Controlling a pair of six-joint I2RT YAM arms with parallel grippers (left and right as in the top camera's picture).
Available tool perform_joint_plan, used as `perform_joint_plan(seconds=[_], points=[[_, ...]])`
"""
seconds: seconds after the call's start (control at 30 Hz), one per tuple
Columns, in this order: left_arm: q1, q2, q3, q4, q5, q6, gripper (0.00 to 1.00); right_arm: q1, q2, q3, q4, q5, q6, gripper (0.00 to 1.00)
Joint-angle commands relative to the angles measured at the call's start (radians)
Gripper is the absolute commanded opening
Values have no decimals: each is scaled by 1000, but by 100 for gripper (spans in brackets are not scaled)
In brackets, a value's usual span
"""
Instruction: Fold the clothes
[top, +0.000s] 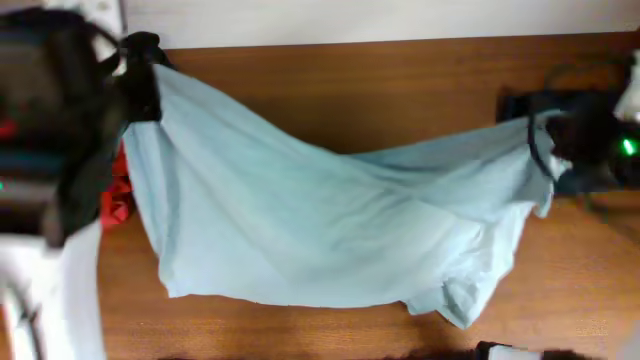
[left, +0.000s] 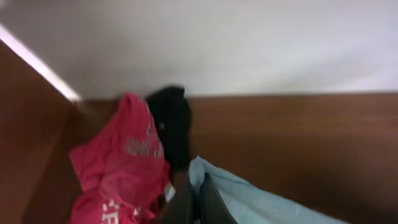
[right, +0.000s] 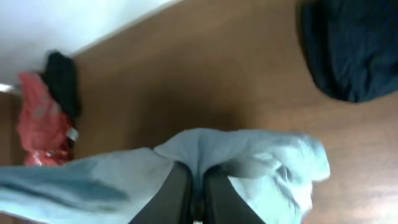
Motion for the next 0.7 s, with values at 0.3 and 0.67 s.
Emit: perform_joint_plan(seconds=[0.3,0.67], points=[[31,431,5,67,-54,-95,1,99,564,0,203,2,-72,5],[36,681,5,191,-55,-114,1,155,835,0,477,2,-72,6]])
